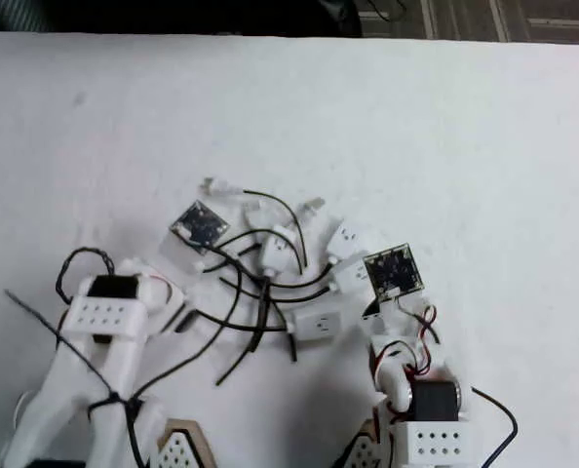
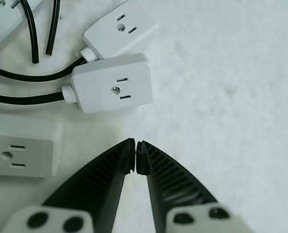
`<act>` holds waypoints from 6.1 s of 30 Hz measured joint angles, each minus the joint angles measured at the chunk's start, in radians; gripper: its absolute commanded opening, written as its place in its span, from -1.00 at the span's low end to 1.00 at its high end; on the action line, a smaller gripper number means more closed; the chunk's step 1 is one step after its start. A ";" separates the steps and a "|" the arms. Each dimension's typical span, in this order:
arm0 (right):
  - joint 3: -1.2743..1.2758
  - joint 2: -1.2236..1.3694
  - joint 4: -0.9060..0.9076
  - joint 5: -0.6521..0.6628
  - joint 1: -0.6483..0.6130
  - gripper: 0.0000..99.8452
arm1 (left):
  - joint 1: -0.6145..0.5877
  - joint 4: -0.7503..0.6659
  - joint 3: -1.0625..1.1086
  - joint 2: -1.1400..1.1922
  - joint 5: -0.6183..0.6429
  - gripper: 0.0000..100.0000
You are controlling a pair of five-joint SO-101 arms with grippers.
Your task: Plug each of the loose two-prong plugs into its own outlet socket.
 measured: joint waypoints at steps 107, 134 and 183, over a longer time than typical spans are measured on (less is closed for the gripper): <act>0.000 0.000 0.014 0.000 0.000 -0.96 | -0.275 0.137 -0.712 0.810 -0.407 -0.94; 0.000 0.000 0.014 0.000 0.000 -0.96 | -0.049 0.302 -0.572 0.707 -0.055 -0.84; -0.173 0.000 0.014 0.064 -0.126 -0.97 | -0.361 0.224 0.147 -0.473 0.140 -0.45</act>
